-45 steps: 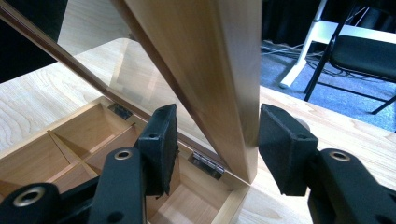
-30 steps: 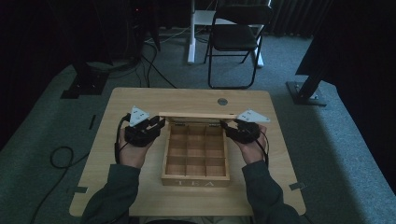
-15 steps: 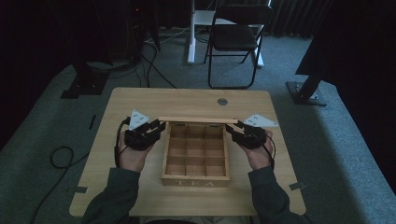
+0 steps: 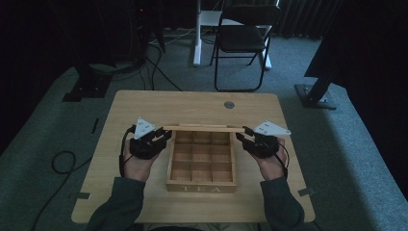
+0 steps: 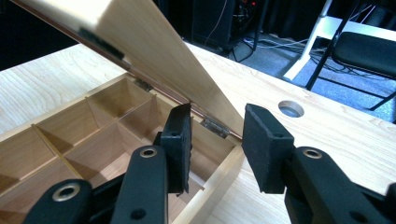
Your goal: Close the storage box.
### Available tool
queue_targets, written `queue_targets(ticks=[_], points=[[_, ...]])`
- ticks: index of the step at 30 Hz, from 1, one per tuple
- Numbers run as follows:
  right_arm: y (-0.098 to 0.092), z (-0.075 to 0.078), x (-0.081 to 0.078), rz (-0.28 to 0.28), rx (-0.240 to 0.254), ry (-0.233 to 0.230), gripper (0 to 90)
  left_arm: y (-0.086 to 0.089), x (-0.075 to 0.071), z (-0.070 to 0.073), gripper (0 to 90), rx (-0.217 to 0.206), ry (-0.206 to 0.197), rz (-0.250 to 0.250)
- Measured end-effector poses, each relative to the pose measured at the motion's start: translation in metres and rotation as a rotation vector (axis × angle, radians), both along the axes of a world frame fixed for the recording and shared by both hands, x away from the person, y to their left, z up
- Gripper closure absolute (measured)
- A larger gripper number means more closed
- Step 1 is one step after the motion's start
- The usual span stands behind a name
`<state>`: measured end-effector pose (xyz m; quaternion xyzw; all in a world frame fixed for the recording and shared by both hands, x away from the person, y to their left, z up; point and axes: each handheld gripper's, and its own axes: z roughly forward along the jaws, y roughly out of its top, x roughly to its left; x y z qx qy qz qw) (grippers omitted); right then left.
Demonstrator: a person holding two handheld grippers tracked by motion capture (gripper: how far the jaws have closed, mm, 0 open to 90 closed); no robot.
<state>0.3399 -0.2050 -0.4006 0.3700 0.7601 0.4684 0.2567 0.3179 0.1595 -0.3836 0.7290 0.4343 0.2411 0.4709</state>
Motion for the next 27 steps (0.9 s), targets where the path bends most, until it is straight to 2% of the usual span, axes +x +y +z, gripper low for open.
queue_targets(ticks=[14, 17, 27], points=[[-0.001, -0.003, -0.008, -0.004, 0.0, 0.017, 60.0, 0.001, -0.02, 0.002, 65.1, -0.014, -0.026, -0.017], [-0.001, -0.004, -0.01, -0.008, -0.002, 0.021, 59.6, 0.002, -0.023, 0.002, 64.9, -0.027, -0.018, -0.022], [0.002, -0.005, -0.02, 0.003, -0.005, 0.032, 57.1, 0.003, -0.032, -0.004, 63.0, -0.015, 0.001, -0.03]])
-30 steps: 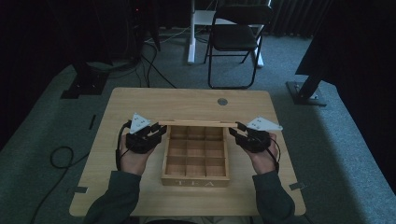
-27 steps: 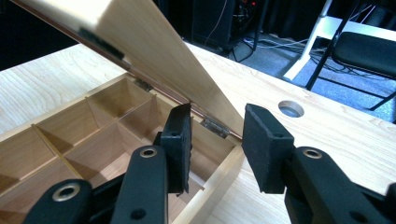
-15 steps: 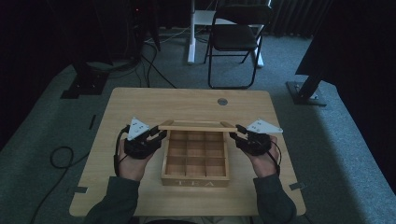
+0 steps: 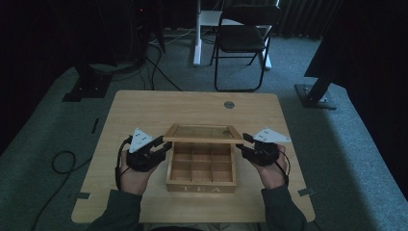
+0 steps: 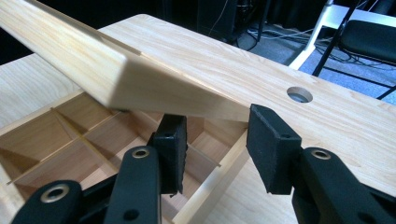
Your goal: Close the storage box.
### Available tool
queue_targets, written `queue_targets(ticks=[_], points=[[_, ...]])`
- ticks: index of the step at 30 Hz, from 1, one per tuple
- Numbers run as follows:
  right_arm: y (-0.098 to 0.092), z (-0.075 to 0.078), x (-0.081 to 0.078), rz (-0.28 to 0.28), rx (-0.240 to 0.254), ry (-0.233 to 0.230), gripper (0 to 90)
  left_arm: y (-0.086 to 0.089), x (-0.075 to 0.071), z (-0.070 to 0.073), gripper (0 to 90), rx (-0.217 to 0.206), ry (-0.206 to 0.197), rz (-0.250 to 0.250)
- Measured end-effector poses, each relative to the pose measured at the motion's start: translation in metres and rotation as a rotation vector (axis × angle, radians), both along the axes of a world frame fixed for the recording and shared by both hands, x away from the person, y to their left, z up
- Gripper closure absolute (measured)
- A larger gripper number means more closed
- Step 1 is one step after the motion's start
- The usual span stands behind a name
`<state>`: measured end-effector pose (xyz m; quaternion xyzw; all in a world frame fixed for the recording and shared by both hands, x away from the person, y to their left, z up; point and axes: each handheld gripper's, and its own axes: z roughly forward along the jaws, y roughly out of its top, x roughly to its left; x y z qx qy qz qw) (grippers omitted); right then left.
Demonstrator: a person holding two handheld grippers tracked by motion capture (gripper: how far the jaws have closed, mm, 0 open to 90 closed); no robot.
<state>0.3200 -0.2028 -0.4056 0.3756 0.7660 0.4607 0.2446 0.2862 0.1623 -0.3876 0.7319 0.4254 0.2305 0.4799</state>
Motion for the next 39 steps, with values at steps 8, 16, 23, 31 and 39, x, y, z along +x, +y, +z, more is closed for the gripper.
queue_targets(ticks=[8, 16, 23, 31, 39], points=[[0.001, -0.003, -0.008, 0.009, -0.001, 0.028, 56.7, 0.003, -0.005, -0.006, 59.8, 0.014, 0.027, -0.02], [0.0, -0.004, -0.015, 0.011, 0.025, 0.055, 52.7, 0.004, -0.009, -0.011, 58.7, 0.014, 0.037, -0.018], [0.001, -0.007, -0.023, 0.029, 0.032, 0.078, 47.5, 0.003, -0.014, -0.018, 58.8, 0.008, 0.048, -0.016], [0.009, -0.008, -0.032, 0.053, 0.021, 0.086, 42.2, 0.003, -0.019, -0.026, 58.8, 0.006, 0.061, -0.018], [0.01, -0.015, -0.038, 0.042, 0.019, 0.084, 42.9, 0.003, -0.023, -0.032, 57.5, 0.011, 0.069, -0.012]])
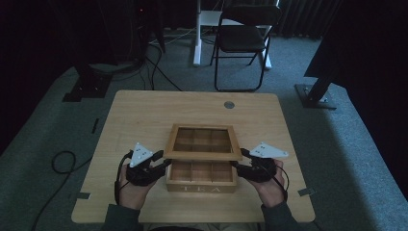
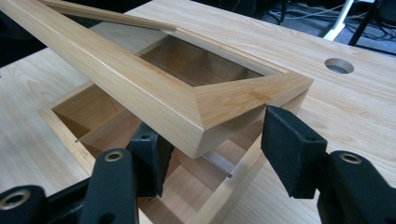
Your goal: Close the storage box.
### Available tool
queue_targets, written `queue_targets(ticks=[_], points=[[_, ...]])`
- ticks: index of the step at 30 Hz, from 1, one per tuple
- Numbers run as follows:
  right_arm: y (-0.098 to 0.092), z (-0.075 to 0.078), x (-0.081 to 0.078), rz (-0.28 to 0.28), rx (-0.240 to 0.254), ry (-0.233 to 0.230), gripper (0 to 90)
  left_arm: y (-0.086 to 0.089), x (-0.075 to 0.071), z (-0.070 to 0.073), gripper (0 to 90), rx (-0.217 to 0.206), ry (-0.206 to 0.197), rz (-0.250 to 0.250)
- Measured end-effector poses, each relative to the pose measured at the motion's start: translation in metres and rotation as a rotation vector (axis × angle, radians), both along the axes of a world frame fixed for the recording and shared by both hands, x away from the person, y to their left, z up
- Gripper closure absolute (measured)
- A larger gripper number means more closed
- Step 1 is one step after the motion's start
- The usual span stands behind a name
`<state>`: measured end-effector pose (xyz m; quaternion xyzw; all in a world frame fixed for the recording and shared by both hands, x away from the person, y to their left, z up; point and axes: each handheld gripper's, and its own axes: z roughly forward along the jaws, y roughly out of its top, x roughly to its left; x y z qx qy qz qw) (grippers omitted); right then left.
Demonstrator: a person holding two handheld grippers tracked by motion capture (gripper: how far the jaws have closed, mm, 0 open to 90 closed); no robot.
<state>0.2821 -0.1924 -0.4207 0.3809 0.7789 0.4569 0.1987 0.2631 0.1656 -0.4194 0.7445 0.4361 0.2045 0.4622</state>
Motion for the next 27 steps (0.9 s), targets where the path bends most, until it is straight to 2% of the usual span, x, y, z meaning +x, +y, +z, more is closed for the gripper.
queue_targets(ticks=[6, 11, 27], points=[[0.001, -0.007, -0.004, 0.006, -0.02, -0.006, 42.9, 0.001, -0.003, -0.006, 55.0, -0.002, 0.011, 0.0], [0.001, -0.011, -0.006, 0.006, -0.019, -0.002, 42.9, 0.002, -0.005, -0.01, 53.7, 0.013, 0.015, -0.007], [0.001, -0.024, -0.011, 0.01, -0.021, 0.005, 42.9, 0.005, -0.011, -0.019, 52.7, 0.024, 0.023, -0.027]])
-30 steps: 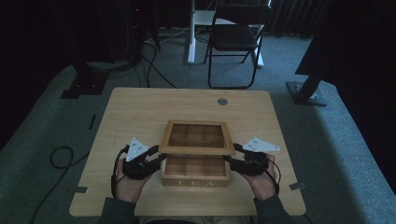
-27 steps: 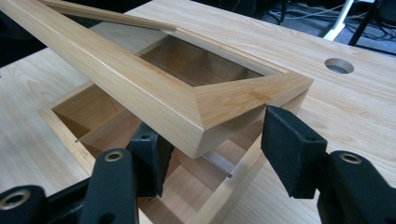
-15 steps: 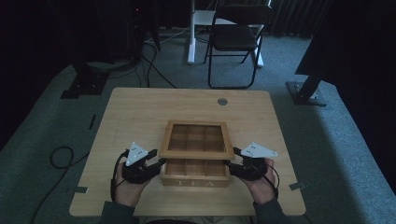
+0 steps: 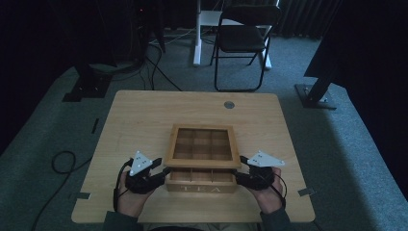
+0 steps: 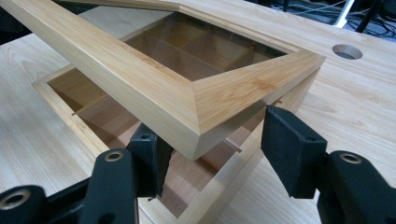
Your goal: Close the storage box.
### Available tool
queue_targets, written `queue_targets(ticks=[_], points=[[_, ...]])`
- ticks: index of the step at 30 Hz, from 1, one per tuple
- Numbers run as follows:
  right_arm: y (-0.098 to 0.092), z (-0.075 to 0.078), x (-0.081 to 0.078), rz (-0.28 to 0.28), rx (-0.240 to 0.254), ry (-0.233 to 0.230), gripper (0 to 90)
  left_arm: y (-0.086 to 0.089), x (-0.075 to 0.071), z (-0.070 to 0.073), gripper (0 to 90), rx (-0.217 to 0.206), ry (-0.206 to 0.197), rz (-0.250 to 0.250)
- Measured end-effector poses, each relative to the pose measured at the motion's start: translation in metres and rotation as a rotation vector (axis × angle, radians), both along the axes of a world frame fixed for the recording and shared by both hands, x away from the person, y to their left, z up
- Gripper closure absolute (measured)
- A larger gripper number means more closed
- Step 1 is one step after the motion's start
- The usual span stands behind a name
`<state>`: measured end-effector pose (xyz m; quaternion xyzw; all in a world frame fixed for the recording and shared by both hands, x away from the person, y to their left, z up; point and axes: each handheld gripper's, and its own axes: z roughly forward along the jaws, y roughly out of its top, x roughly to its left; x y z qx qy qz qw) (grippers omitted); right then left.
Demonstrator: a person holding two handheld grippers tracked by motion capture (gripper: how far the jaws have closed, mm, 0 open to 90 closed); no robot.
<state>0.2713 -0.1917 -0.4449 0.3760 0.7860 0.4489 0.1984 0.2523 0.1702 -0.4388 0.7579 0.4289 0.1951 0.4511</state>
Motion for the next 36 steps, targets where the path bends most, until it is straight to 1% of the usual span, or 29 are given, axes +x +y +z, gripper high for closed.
queue_targets(ticks=[6, 31, 36], points=[[0.0, -0.005, -0.001, 0.004, 0.002, 0.012, 43.6, -0.001, -0.002, -0.005, 52.6, 0.001, 0.0, -0.007], [0.0, -0.013, -0.003, 0.009, -0.005, 0.021, 44.0, -0.002, -0.006, -0.012, 52.1, -0.004, 0.007, -0.008], [0.001, -0.014, -0.005, 0.003, -0.027, 0.014, 44.0, -0.002, -0.007, -0.015, 51.9, -0.002, 0.014, -0.01]])
